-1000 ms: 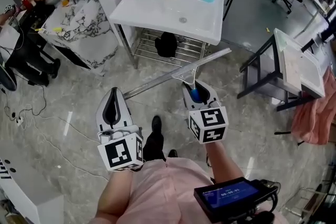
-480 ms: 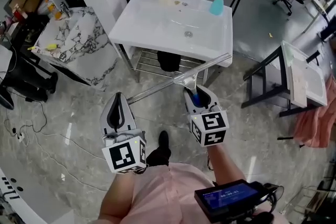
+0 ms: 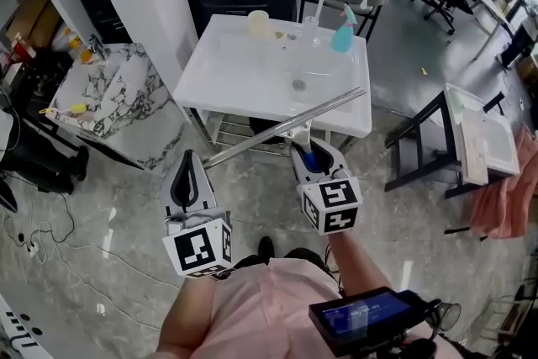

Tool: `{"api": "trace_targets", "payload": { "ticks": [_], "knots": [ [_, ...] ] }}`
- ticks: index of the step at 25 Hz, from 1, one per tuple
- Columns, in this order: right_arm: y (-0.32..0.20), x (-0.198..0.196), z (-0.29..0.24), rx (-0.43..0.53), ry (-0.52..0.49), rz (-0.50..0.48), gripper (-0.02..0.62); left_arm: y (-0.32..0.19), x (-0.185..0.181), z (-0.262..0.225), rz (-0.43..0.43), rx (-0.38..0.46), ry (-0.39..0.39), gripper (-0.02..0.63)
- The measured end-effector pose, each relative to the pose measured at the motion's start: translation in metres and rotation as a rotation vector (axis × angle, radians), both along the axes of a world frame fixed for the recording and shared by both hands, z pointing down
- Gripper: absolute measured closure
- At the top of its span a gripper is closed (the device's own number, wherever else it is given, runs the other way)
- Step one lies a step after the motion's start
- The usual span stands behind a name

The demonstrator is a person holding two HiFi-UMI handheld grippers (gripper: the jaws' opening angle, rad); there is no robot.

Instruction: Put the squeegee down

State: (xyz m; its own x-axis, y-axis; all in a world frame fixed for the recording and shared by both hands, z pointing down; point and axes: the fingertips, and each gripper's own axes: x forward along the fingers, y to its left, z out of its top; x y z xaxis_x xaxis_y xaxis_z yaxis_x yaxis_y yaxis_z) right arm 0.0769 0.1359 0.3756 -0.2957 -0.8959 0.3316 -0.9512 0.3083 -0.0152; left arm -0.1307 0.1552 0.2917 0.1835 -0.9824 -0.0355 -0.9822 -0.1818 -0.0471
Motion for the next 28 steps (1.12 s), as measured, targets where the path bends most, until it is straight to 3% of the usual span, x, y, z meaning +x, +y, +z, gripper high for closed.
{"api": "trace_targets", "payload": {
  "ticks": [12, 28],
  "knots": [
    [-0.049, 0.011, 0.015, -0.019, -0.027, 0.004, 0.483, -0.051, 0.014, 0.021, 0.014, -0.04, -0.028, 0.597],
    [-0.189, 0.04, 0.058, -0.109, -0.068, -0.066, 0.483, -0.189, 0.055, 0.051, -0.04, -0.119, -0.092, 0.597]
  ]
}}
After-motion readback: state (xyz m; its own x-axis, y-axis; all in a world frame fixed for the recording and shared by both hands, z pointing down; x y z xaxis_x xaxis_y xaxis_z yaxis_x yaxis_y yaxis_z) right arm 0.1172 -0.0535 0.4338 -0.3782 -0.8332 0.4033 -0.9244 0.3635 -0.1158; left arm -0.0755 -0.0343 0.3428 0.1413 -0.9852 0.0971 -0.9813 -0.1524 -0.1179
